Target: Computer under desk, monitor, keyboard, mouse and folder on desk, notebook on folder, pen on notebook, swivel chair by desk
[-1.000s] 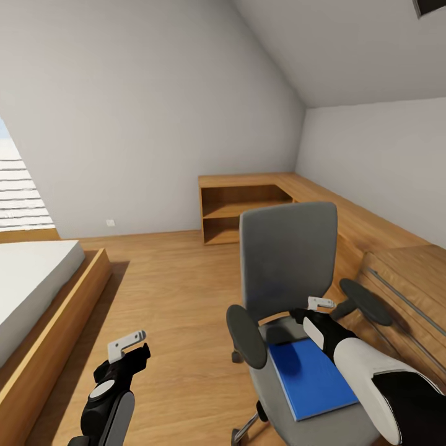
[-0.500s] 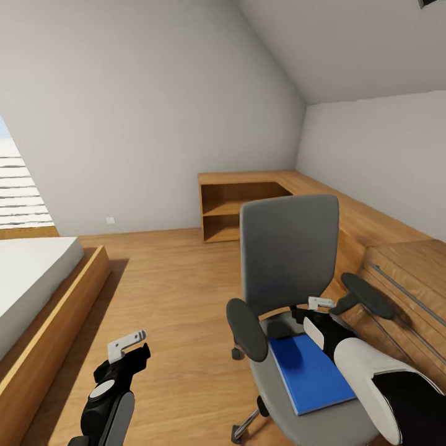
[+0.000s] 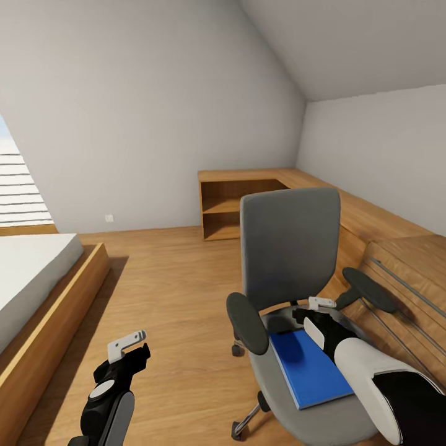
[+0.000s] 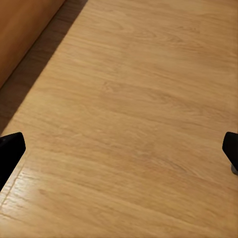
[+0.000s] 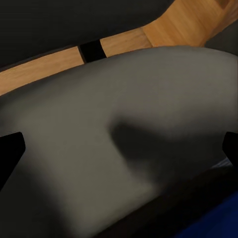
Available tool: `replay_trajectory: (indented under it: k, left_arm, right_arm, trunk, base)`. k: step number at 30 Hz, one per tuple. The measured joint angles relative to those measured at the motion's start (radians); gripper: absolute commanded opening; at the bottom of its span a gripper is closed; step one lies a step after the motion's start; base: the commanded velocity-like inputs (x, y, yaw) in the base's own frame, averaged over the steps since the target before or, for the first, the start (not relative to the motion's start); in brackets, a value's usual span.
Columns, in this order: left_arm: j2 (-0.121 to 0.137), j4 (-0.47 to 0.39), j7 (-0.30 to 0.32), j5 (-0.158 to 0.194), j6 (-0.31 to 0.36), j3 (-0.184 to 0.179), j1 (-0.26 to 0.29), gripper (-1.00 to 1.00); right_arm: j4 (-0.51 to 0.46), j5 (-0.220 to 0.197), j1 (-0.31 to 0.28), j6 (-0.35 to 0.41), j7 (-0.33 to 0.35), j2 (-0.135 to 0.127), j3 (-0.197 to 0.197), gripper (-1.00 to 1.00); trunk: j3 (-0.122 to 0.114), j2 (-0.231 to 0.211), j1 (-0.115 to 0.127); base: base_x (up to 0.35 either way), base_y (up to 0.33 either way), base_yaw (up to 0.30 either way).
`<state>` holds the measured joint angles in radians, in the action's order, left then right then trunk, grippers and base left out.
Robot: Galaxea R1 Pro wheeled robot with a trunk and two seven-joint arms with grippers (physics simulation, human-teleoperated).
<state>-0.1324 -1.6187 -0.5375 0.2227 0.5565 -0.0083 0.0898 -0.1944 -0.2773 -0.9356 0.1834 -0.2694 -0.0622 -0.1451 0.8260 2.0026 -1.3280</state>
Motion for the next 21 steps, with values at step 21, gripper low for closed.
replay_trajectory:
  k: [21]
  left_arm:
    - [0.002, 0.0, 0.0, 0.0, 0.0, 0.001, 0.0, 1.0]
  right_arm:
    - [0.001, 0.002, 0.0, 0.014, 0.0, -0.002, -0.001, 1.0]
  trunk:
    - [0.0, 0.0, 0.0]
  base:
    - [0.0, 0.0, 0.0]
